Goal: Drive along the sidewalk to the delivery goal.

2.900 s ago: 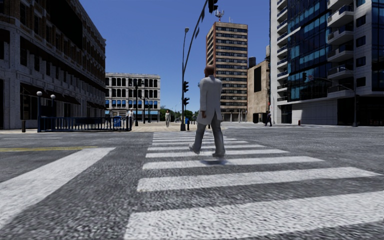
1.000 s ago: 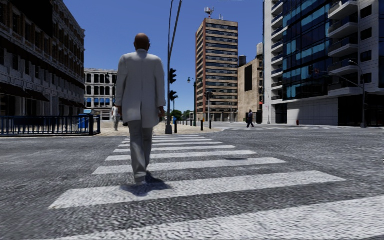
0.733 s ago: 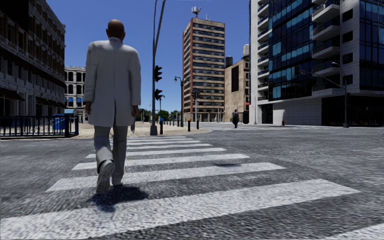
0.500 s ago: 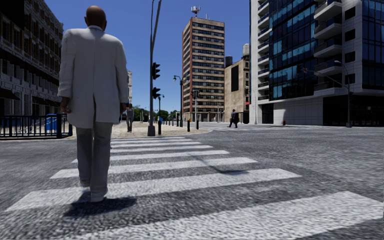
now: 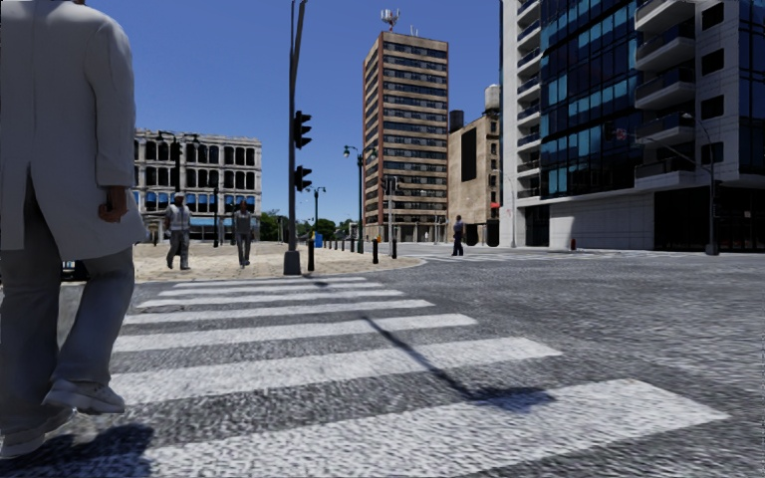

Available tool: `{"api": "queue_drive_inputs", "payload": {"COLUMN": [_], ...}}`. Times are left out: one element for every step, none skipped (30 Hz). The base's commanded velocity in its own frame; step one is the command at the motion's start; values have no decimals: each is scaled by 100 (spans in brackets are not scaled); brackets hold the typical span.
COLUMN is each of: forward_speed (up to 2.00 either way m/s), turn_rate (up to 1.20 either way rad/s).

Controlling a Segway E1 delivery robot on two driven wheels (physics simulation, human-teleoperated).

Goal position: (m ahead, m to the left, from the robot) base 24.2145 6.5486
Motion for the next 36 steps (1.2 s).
{"api": "queue_drive_inputs", "payload": {"forward_speed": [199,199,199,199,199,199,199,199,199,199,199,199,199,199,199,199,199,199,199,199,199,199,199,199,199,199,199,199,199,199,199,199,199,199,199,199], "turn_rate": [0,0,0,0,0,0,0,0,0,0,0,0,0,0,0,0,0,0,0,0,4,8,8,13,16,16,16,16,17,17,17,17,17,17,18,20]}}
